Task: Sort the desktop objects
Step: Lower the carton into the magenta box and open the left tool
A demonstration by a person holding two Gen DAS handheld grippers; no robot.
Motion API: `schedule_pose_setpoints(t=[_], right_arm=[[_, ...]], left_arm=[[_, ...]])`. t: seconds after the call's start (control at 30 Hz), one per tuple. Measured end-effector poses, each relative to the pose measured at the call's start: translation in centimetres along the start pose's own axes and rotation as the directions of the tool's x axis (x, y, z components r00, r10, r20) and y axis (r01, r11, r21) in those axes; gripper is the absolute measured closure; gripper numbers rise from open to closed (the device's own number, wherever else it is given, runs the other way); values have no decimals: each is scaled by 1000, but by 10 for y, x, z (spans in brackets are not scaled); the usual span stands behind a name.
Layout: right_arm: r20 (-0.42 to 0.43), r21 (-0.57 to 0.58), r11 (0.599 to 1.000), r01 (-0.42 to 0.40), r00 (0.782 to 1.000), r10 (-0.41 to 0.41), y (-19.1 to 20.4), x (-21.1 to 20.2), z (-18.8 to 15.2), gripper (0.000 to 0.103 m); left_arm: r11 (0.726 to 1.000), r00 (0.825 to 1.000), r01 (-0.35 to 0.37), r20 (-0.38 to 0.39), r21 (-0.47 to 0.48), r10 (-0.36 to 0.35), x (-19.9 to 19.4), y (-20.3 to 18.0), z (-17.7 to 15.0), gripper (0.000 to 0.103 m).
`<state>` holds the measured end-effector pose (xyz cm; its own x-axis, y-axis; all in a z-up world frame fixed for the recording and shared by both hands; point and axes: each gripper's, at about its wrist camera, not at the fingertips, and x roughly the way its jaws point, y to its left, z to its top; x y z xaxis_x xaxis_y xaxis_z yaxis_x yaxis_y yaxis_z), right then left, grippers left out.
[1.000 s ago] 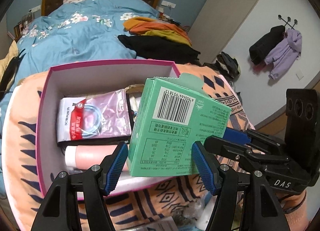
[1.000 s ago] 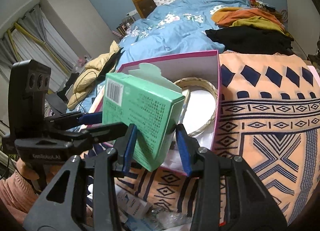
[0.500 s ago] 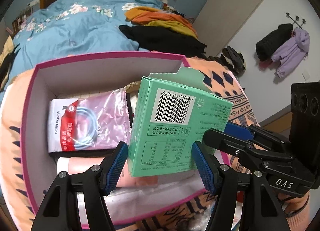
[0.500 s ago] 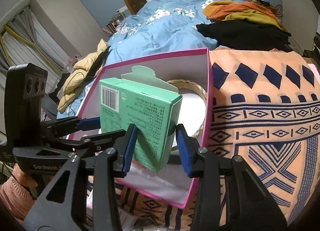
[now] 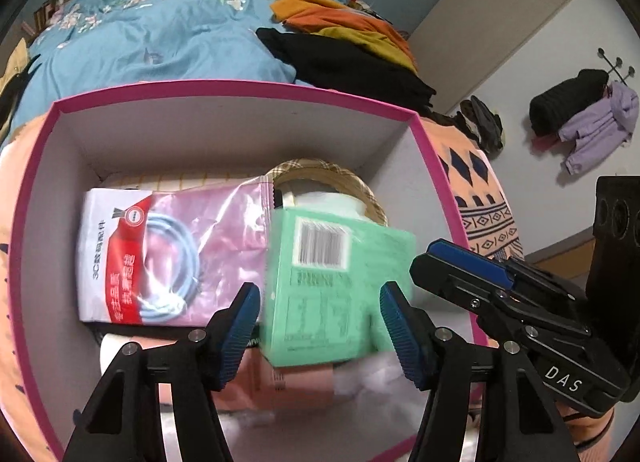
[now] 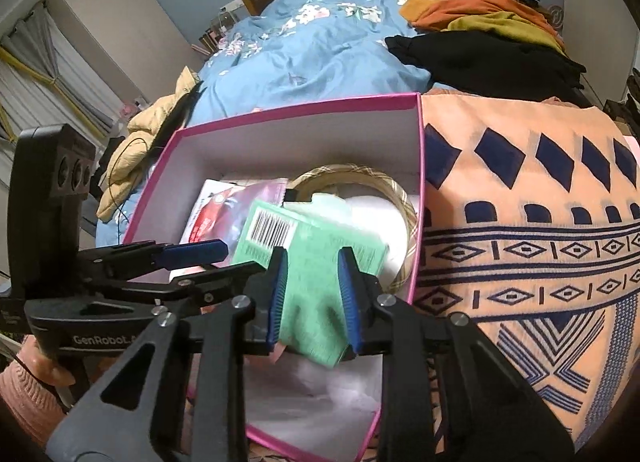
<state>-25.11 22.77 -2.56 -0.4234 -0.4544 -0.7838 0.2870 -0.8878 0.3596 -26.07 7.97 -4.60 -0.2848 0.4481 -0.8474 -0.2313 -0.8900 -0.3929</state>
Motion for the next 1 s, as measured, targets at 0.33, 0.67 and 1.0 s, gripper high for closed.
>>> schedule_pose_setpoints(t=[0.33,0.67,1.0], right_arm=[[-125,-145,989,-42,992,24,24,2,-25,73],[-364,-193,972,-136,929,58,43,38,-43,70],[-243,-269,962,54,962,-122,45,44,-30,70]], left_arm=[[999,1000,-7,-5,41,8,3,1,-8,40],[996,999,22,-51,81,-17,-2,3,-15,38],[996,997,13,-78,90,-6,12,-4,-11,38]])
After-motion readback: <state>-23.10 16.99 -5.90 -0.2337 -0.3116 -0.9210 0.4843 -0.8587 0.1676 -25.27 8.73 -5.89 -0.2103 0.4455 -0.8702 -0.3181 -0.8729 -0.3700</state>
